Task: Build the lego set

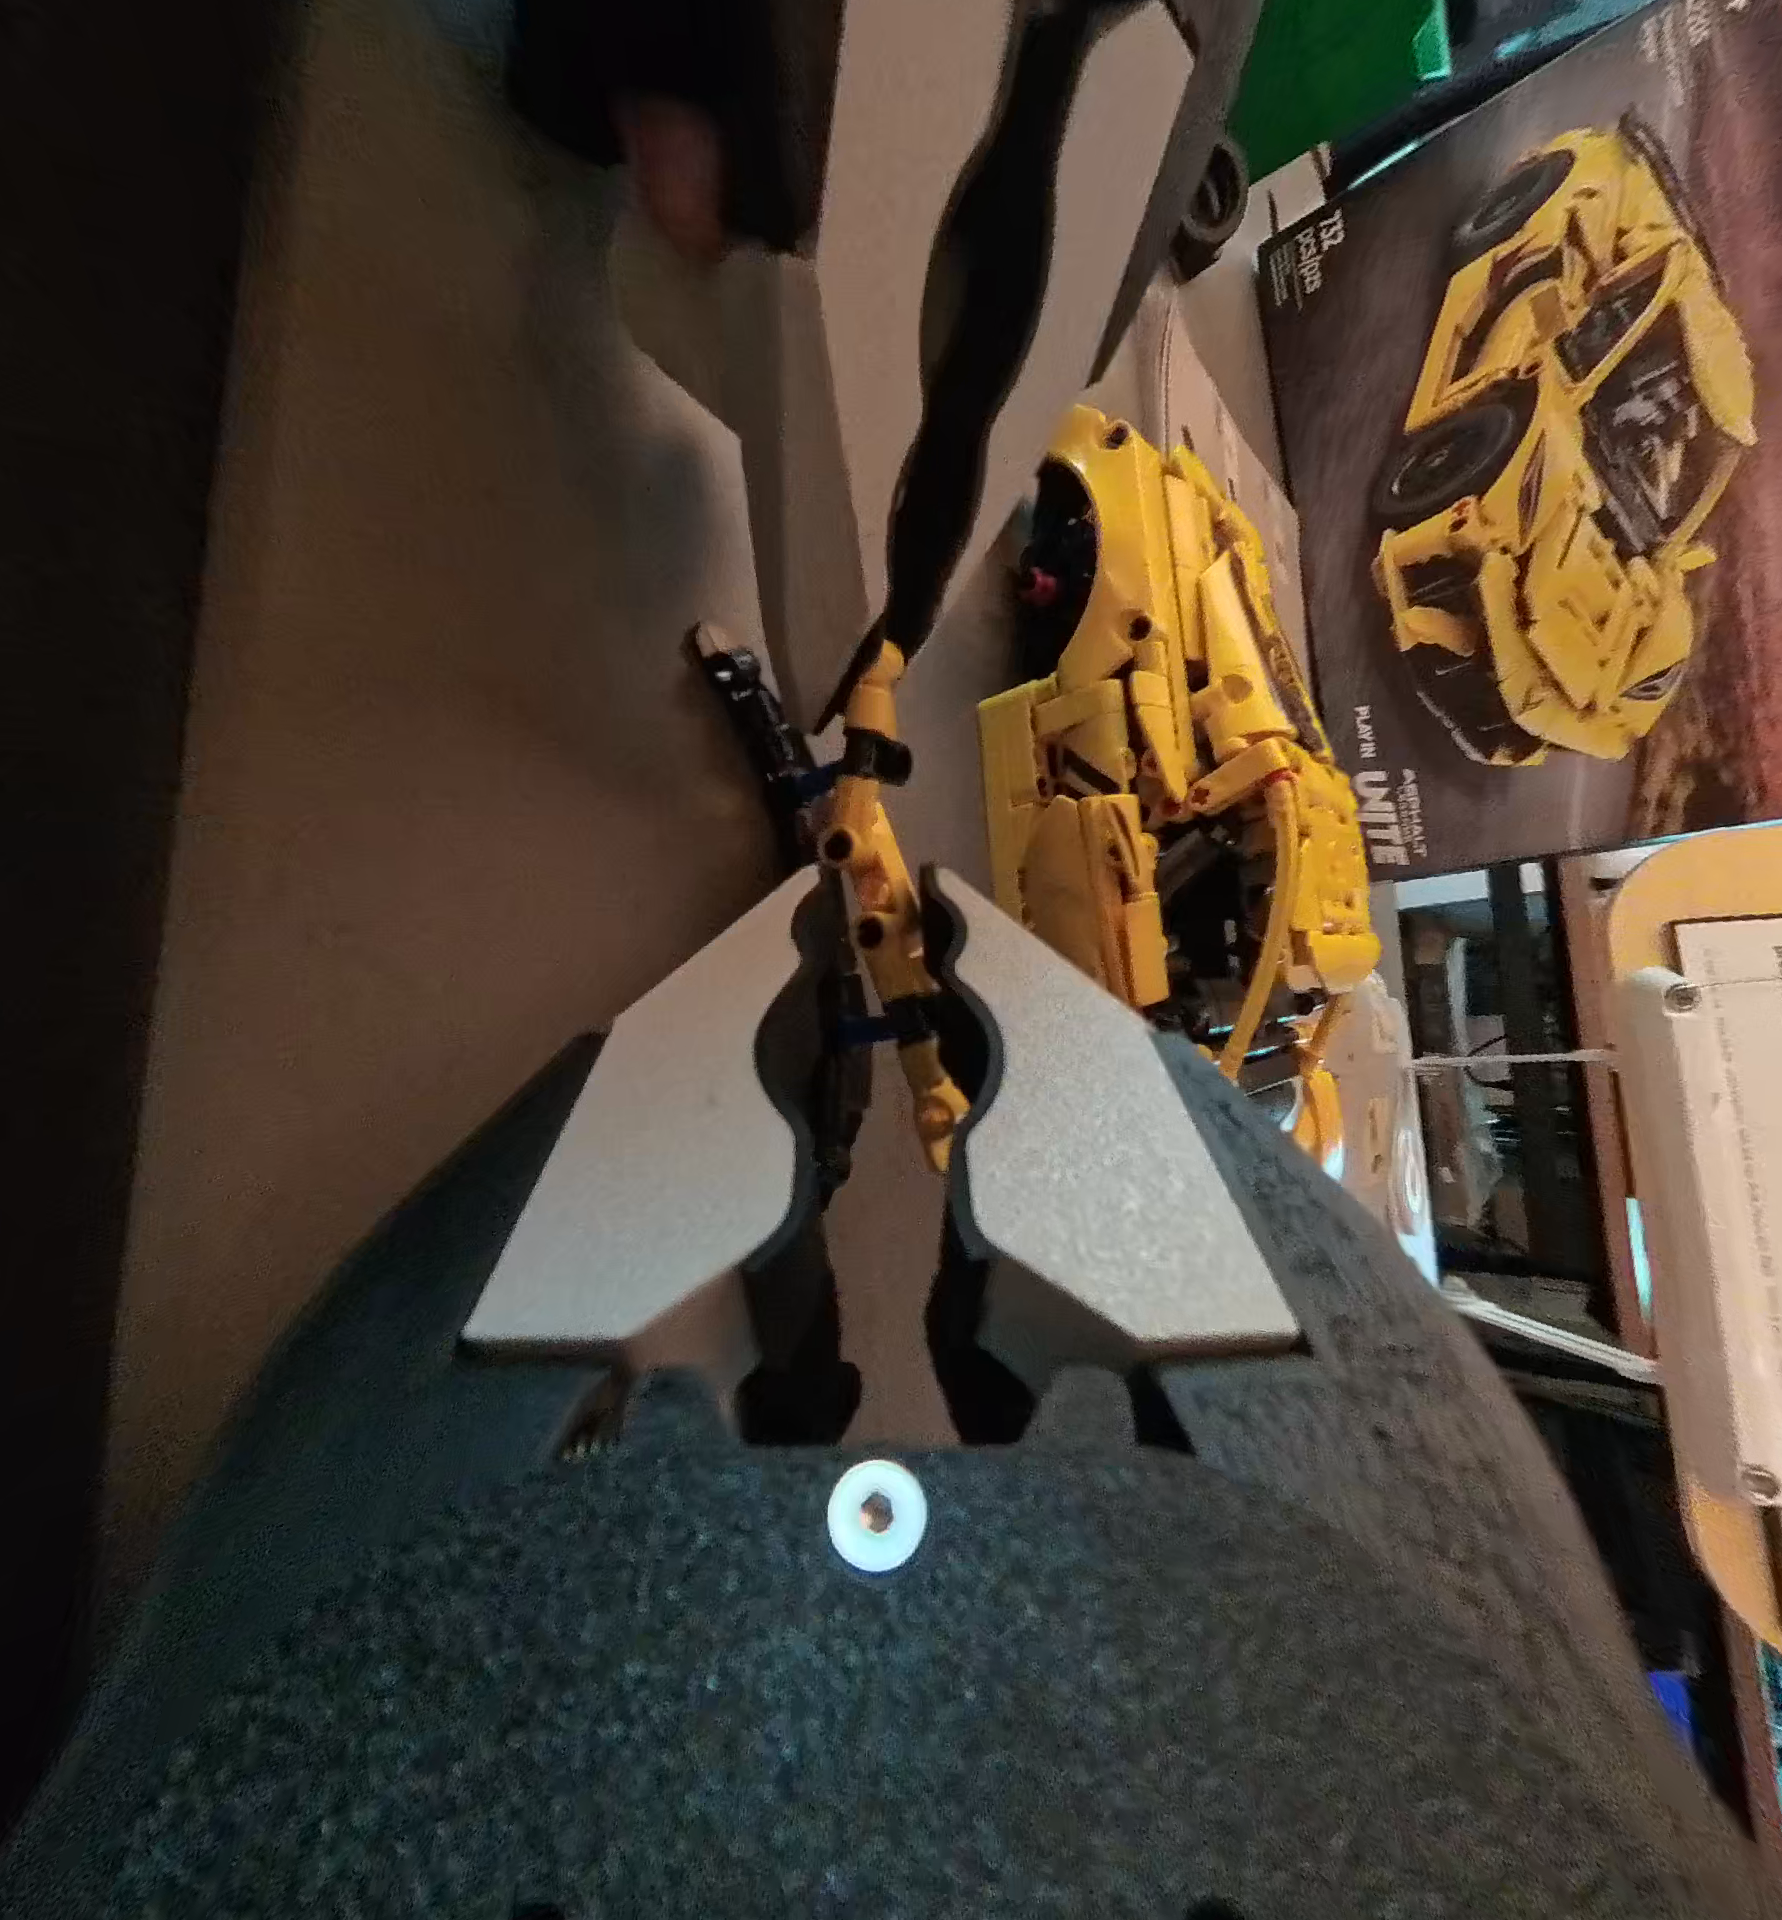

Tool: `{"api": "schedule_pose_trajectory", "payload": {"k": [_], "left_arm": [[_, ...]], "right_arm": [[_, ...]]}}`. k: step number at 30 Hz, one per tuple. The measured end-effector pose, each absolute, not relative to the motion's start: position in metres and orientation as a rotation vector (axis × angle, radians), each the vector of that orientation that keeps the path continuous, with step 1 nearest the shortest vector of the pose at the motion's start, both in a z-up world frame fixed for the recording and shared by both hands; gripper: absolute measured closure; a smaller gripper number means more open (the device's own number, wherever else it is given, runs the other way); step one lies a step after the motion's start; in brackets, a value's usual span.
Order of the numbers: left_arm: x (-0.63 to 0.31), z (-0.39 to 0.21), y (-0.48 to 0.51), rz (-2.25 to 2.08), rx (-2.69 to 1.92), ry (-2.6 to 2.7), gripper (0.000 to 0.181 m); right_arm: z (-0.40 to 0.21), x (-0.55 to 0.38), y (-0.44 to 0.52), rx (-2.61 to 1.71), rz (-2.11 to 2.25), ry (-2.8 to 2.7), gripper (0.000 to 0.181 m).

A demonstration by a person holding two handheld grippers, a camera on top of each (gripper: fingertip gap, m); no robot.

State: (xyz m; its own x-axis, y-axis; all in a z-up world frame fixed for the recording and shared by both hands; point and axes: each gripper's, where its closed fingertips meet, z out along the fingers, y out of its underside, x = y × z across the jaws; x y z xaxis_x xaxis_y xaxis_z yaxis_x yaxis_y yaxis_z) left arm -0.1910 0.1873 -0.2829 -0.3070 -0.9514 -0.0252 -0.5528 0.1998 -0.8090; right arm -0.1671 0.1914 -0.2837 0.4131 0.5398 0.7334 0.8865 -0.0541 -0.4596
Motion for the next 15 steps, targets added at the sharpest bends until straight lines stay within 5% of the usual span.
{"api": "schedule_pose_trajectory", "payload": {"k": [15], "left_arm": [[-0.1924,-0.2868,0.186,-0.958,-1.392,1.964,0.171]], "right_arm": [[-0.2804,-0.1666,0.191,-1.782,-0.298,-1.104,0.166]]}}
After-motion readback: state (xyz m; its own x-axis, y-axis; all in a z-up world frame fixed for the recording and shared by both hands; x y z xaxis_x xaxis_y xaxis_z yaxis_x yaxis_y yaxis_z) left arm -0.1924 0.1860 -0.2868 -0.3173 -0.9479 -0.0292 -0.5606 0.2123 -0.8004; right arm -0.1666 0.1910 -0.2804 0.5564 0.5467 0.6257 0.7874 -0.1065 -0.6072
